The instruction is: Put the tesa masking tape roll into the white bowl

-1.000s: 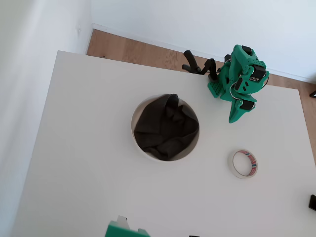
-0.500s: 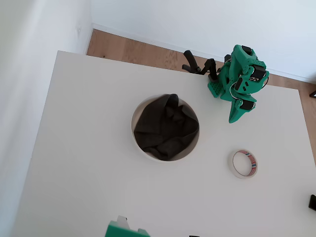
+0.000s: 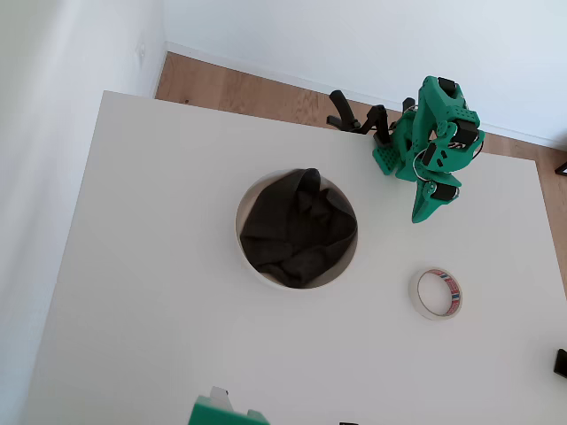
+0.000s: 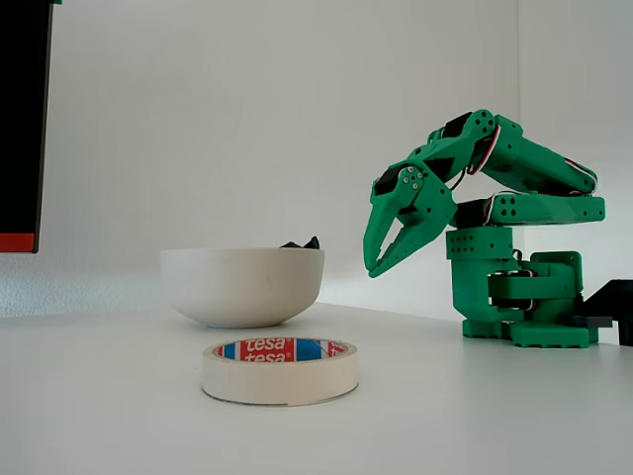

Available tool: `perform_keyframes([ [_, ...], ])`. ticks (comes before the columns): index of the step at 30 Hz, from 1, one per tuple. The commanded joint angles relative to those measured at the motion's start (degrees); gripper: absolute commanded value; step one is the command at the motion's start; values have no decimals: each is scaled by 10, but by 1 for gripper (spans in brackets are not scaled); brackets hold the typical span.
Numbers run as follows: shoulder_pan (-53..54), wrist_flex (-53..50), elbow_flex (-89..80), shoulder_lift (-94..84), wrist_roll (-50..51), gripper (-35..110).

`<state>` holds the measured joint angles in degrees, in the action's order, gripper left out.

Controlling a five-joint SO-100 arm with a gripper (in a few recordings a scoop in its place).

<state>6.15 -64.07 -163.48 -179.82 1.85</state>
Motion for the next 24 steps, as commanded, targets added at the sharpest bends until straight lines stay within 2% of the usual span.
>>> perform_keyframes([
  [1, -5, 25, 162, 173, 18, -8],
  [5, -32, 70, 220, 279, 27, -8],
  [12, -79, 86, 347, 508, 50, -8],
  [14, -83, 87, 373, 552, 58, -3],
  [17, -89, 100, 379, 571, 69, 12],
  [24, -139, 125, 380, 596, 72, 13],
])
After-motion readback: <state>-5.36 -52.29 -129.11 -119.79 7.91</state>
